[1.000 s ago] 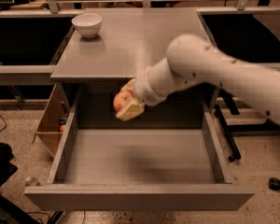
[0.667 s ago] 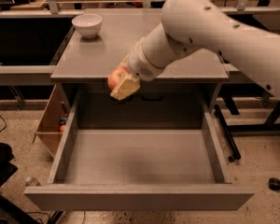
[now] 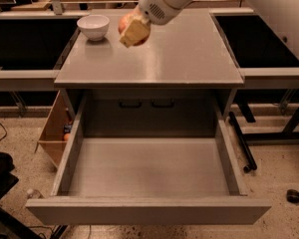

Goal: Pick apple from top drawer and place on counter

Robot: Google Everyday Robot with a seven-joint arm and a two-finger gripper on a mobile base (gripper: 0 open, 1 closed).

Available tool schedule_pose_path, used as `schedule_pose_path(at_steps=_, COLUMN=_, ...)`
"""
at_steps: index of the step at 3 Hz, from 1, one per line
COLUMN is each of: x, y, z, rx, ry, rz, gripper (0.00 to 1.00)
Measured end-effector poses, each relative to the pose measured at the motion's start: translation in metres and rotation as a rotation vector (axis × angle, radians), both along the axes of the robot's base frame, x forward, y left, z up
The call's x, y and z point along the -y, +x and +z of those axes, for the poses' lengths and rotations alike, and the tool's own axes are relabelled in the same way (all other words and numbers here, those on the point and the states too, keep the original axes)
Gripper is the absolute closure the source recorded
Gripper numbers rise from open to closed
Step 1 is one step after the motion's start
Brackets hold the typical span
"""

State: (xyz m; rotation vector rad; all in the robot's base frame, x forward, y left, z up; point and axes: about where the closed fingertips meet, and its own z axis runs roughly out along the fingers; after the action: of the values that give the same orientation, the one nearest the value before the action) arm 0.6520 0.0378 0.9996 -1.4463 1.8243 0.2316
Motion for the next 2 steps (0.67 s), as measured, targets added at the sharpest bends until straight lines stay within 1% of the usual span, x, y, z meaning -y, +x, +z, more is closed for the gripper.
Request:
schedule_pose_path(at_steps=1, x=0.0151, y=0.0433, z=0.0305, rx=0.063, ry=0.101, rz=-0.137, gripper=1.0)
schedule_pose_path(at_steps=2, x=0.0139, y=0.0491, z=0.0255, rx=0.054, ry=0.102, rz=-0.141, gripper=1.0)
